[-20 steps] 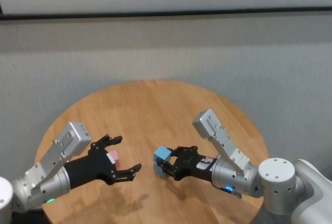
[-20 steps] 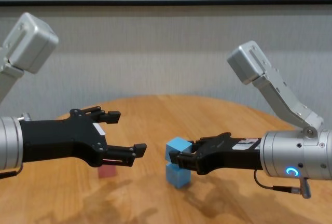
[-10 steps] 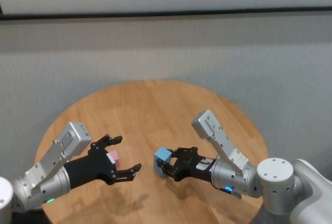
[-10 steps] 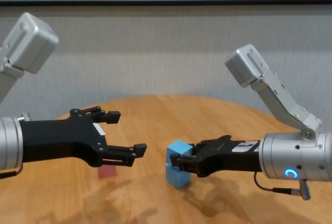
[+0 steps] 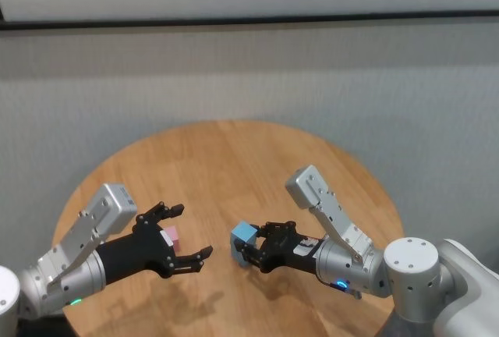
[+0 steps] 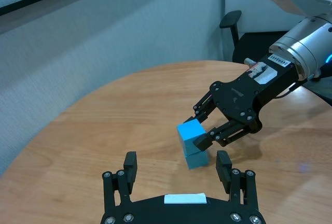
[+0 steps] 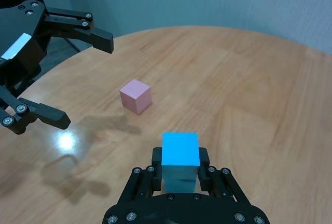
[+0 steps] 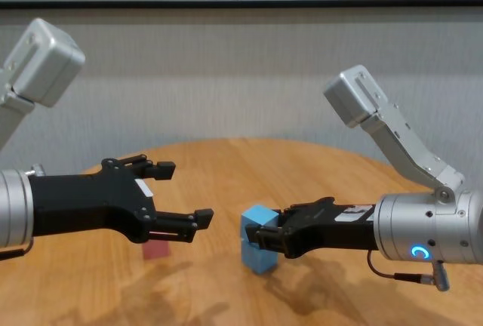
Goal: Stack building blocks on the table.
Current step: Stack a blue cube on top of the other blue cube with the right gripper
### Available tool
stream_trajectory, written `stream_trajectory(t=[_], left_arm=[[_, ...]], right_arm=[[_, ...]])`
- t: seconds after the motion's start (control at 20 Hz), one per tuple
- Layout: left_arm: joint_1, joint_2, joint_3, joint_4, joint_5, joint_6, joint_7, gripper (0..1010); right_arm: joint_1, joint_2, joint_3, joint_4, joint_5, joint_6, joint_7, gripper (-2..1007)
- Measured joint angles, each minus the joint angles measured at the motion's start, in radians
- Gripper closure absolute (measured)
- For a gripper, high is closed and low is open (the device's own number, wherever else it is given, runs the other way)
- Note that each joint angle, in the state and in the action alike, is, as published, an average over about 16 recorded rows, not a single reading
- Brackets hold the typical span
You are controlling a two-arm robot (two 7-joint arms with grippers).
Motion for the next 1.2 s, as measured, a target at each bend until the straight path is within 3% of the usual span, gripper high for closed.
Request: stream_trajectory(t=[0.75,1.2], left_arm=[[0.0,0.0,0.0,0.0,0.0,0.0,0.0,10],[0.0,0.0,0.0,0.0,0.0,0.0,0.0,10]], right_arm=[[0.001,-0.002,0.0,0.006,-0.011,0.003,-0.004,619],[-0.001,-0.005,0.001,0.005,-0.015,-0.014,-0.004,455]])
